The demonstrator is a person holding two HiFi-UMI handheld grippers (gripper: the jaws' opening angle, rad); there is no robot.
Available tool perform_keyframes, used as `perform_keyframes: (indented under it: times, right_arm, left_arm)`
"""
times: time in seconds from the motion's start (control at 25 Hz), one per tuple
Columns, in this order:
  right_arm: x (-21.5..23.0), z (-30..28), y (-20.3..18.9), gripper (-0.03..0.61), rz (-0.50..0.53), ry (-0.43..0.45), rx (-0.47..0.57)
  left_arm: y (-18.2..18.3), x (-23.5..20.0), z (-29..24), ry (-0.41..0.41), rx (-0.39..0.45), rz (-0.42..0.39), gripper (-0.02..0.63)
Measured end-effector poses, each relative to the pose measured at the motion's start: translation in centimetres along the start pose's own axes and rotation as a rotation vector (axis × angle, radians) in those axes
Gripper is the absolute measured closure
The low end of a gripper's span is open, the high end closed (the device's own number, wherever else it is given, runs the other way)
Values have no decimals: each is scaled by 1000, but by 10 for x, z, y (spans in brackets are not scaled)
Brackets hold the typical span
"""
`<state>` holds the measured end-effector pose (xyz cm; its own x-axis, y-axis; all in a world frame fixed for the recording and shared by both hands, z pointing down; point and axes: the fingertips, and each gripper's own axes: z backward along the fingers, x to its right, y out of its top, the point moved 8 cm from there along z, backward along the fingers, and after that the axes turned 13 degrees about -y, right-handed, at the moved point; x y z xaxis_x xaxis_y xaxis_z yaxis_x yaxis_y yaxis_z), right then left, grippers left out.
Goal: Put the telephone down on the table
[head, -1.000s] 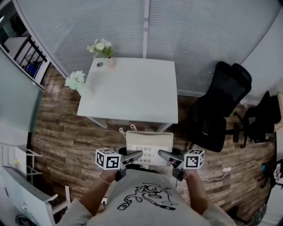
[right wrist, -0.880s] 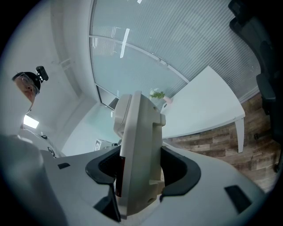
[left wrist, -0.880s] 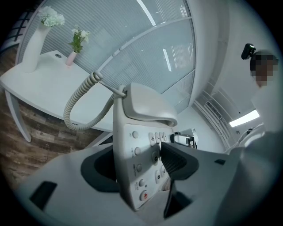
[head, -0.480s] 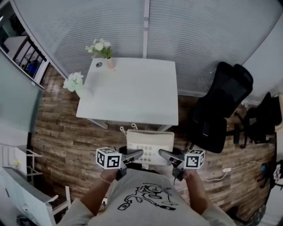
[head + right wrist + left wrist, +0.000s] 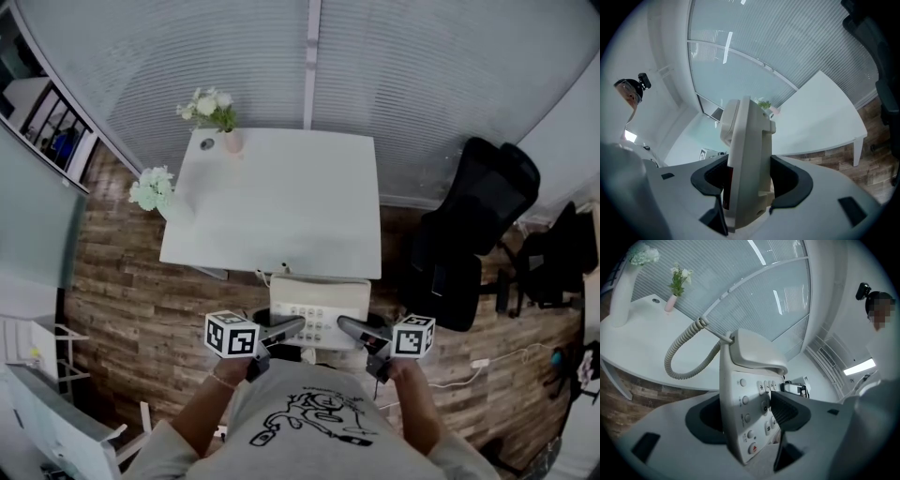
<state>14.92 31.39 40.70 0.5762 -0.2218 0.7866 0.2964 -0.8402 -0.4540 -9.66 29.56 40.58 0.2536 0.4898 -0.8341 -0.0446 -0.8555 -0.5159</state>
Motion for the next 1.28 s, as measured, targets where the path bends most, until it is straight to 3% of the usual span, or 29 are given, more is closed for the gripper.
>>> perform_keyframes:
  times: [1.28]
  right_arm:
    - [-7, -121, 93, 307, -34, -52, -9]
  left_arm:
    - [122, -97, 38, -37, -37, 41, 330]
